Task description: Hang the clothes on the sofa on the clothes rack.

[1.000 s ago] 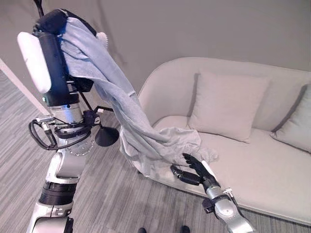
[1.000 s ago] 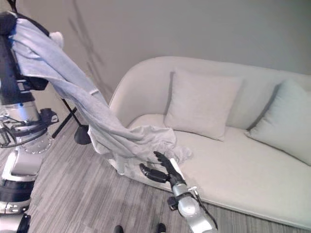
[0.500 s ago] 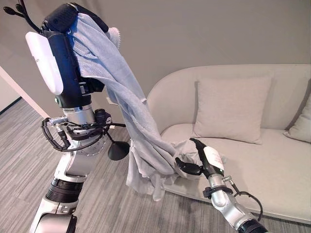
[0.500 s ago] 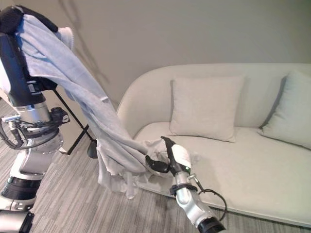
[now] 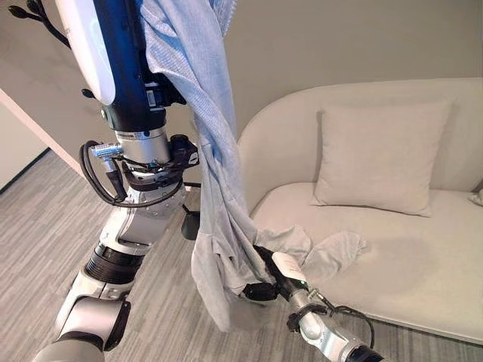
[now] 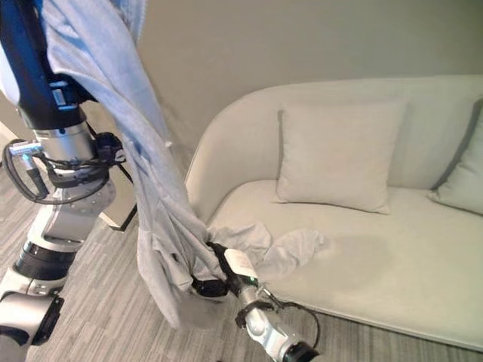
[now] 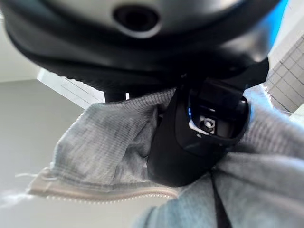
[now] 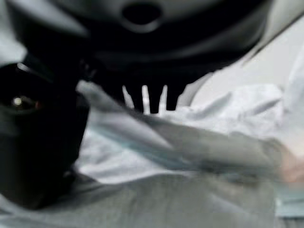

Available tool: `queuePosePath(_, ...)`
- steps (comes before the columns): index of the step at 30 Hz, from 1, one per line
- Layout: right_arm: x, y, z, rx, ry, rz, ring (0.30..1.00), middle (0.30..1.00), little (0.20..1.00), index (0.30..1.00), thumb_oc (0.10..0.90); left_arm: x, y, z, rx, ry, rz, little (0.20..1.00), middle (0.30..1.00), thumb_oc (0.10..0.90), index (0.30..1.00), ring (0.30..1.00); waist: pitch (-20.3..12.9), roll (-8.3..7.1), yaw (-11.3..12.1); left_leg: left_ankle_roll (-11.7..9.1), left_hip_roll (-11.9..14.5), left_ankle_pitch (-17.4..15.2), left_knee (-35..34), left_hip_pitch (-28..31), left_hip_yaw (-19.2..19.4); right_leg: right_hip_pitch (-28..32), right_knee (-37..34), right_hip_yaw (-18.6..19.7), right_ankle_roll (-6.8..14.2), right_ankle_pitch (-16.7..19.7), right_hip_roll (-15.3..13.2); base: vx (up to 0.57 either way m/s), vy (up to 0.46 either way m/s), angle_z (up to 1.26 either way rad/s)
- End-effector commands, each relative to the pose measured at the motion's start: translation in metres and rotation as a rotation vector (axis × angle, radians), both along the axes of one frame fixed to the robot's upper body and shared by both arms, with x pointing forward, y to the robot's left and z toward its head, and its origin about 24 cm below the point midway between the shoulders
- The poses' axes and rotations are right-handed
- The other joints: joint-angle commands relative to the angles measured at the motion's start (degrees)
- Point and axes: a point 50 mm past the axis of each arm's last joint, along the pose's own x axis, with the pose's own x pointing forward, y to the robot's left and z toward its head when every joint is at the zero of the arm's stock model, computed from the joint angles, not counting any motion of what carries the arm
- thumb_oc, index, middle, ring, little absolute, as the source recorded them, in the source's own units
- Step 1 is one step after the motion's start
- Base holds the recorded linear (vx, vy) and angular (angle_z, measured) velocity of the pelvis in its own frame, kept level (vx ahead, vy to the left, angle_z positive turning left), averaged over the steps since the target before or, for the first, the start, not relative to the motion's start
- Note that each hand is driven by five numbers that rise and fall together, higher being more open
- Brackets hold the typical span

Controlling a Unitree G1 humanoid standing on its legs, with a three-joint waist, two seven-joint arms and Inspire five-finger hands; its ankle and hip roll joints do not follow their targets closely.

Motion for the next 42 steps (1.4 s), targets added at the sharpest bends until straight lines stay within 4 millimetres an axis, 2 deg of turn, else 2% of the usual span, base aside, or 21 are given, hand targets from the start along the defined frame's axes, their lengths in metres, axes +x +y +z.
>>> queuePosePath(1,0.028,0.049,0.036,0.116,-0.152,0.118,0.865,0.865,0.865,0.865,0.776,-0.002,-0.001,0.051,-0.086,-0.186,-0.007,0.3,0.3,0.4,0.3,0.3,-2.37,-4.46,0.07,-0.44,-1.39,-3.28,0.12,-2.19,0.65,0.43,0.54,5.39,4.06,-5.33,-3.69,0.02,0.055,0.04)
queuePosePath(3,0.027,0.055,0.028,0.105,-0.105,0.105,0.3,0.3,0.3,0.3,0.4,-0.004,-0.007,0.057,-0.106,-0.208,-0.033,0.3,0.3,0.4,0.3,0.3,-2.3,-3.45,0.23,-0.32,-1.83,-3.2,0.12,-2.36,0.46,0.48,0.52,5.39,4.14,-5.36,-4.02,0.03,0.068,0.01)
queuePosePath(9,0.027,0.06,0.022,0.156,-0.056,0.033,0.3,0.3,0.3,0.3,0.4,-0.009,-0.008,0.069,-0.125,-0.263,-0.019,0.3,0.3,0.4,0.3,0.3,-2.41,-1.72,0.61,-0.1,-2.69,-3.24,0.12,-2.39,-0.24,0.84,0.52,4.73,4.43,-5.37,-4.8,0.02,0.036,0.0)
queuePosePath(13,0.024,0.054,0.018,0.167,-0.043,-0.011,0.3,0.3,0.3,0.3,0.4,-0.012,-0.001,0.071,-0.123,-0.287,0.025,0.3,0.3,0.4,0.3,0.3,-2.77,-1.53,0.47,0.01,-3.06,-3.51,0.12,-2.15,-0.4,1.3,0.48,4.23,4.7,-5.32,-5.23,0.01,0.02,0.0)
queuePosePath(18,0.022,0.034,0.009,0.183,-0.023,-0.136,0.3,0.3,0.3,0.3,0.4,-0.009,0.012,0.067,-0.118,-0.273,0.085,0.3,0.3,0.4,0.3,0.3,-3.16,-2.35,0.23,0.16,-3.1,-3.88,0.12,-1.76,-0.23,1.58,0.5,4.28,4.77,-5.3,-5.22,0.0,-0.006,0.03)
queuePosePath(19,0.022,0.022,0.007,0.202,-0.019,-0.207,0.3,0.3,0.3,0.3,0.4,-0.01,0.017,0.067,-0.113,-0.278,0.115,0.3,0.3,0.4,0.3,0.3,-3.32,-2.91,0.18,0.18,-3.01,-3.95,0.12,-1.58,-0.11,1.64,0.52,4.36,4.8,-5.24,-5.1,0.0,0.0,0.0)
queuePosePath(23,0.022,0.007,0.009,0.244,-0.034,-0.282,0.3,0.3,0.3,0.3,0.4,-0.012,0.025,0.067,-0.084,-0.286,0.166,0.3,0.3,0.4,0.3,0.3,-3.64,-4.02,-0.01,0.16,-2.73,-4.14,0.12,-1.23,0.16,1.74,0.54,4.65,4.87,-5.15,-4.89,0.0,-0.037,-0.01)
queuePosePath(25,0.024,-0.012,0.019,0.27,-0.094,-0.333,0.3,0.3,0.3,0.3,0.4,-0.014,0.034,0.067,-0.044,-0.29,0.217,0.3,0.3,0.4,0.3,0.3,-4.02,-4.99,-0.31,0.06,-2.36,-4.26,0.12,-1.01,0.43,1.79,0.51,4.95,4.89,-5.13,-4.73,-0.01,-0.063,-0.03)
queuePosePath(27,0.023,-0.042,0.029,0.279,-0.177,-0.434,0.3,0.3,0.3,0.3,0.4,-0.02,0.047,0.068,-0.005,-0.304,0.272,0.3,0.3,0.4,0.3,0.3,-4.28,-5.83,-0.77,0.02,-2.09,-4.36,0.12,-0.77,0.75,1.86,0.53,5.16,4.91,-4.99,-4.55,0.0,-0.052,-0.02)
queuePosePath(30,0.022,-0.043,0.029,0.276,-0.175,-0.434,0.3,0.3,0.3,0.3,0.4,-0.02,0.047,0.067,-0.006,-0.302,0.272,0.3,0.3,0.4,0.3,0.3,-4.37,-5.76,-0.69,0.01,-2.08,-4.37,0.12,-0.73,0.81,1.87,0.53,5.22,4.91,-5.0,-4.55,0.01,-0.022,0.0)
queuePosePath(31,0.024,-0.091,0.05,0.253,-0.334,-0.615,0.3,0.3,0.3,0.3,0.4,-0.03,0.061,0.069,0.027,-0.331,0.325,0.3,0.3,0.4,0.3,0.3,-4.64,-6.92,-1.46,-0.03,-1.64,-4.91,0.12,-0.09,1.3,2.06,0.65,5.7,5.06,-5.22,-4.18,0.01,-0.08,0.0)
queuePosePath(33,0.021,-0.113,0.061,0.204,-0.411,-0.676,0.3,0.3,0.3,0.3,0.4,-0.033,0.064,0.068,0.039,-0.335,0.337,0.3,0.3,0.4,0.3,0.3,-5.1,-7.05,-1.36,0.02,-1.44,-4.78,0.12,-0.08,1.89,1.74,0.57,6.32,5.1,-4.81,-4.08,0.0,-0.075,-0.07)
queuePosePath(34,0.02,-0.131,0.074,0.145,-0.496,-0.716,0.3,0.3,0.3,0.3,0.4,-0.035,0.067,0.069,0.06,-0.34,0.349,0.3,0.3,0.4,0.3,0.3,-5.3,-7.36,-1.6,0.06,-1.3,-4.86,0.12,-0.03,2.09,1.63,0.57,6.68,5.15,-4.68,-4.02,0.0,-0.042,-0.23)
queuePosePath(35,0.019,-0.132,0.074,0.141,-0.497,-0.717,0.3,0.3,0.3,0.3,0.4,-0.035,0.067,0.068,0.059,-0.339,0.347,0.3,0.3,0.4,0.3,0.3,-5.36,-7.29,-1.46,0.06,-1.29,-4.87,0.12,-0.01,2.17,1.6,0.58,6.76,5.15,-4.67,-4.02,0.0,-0.052,-0.26)
queuePosePath(37,0.018,-0.151,0.092,0.057,-0.607,-0.752,0.3,0.3,0.3,0.3,0.4,-0.036,0.068,0.068,0.063,-0.34,0.348,0.3,0.3,0.4,0.3,0.3,-5.73,-7.63,-1.74,0.07,-1.13,-5.0,0.12,0.1,2.37,1.57,0.54,7.05,5.13,-4.64,-3.92,0.0,-0.052,-0.14)
queuePosePath(40,0.017,-0.178,0.131,-0.05,-0.832,-0.833,0.3,0.3,0.3,0.3,0.4,-0.039,0.073,0.063,0.064,-0.338,0.344,0.3,0.3,0.4,0.3,0.3,-6.2,-8.06,-2.03,0.08,-0.69,-5.17,0.12,0.27,2.45,1.66,0.57,7.53,5.0,-4.87,-3.4,-0.03,-0.066,-0.17)
queuePosePath(42,0.018,-0.182,0.145,-0.054,-0.914,-0.854,0.3,0.3,0.3,0.3,0.4,-0.04,0.076,0.062,0.048,-0.334,0.346,0.3,0.3,0.4,0.3,0.3,-6.32,-8.42,-1.99,0.1,-0.48,-5.19,0.12,0.36,2.63,1.55,0.56,7.85,4.92,-4.86,-3.15,-0.02,-0.041,-0.05)
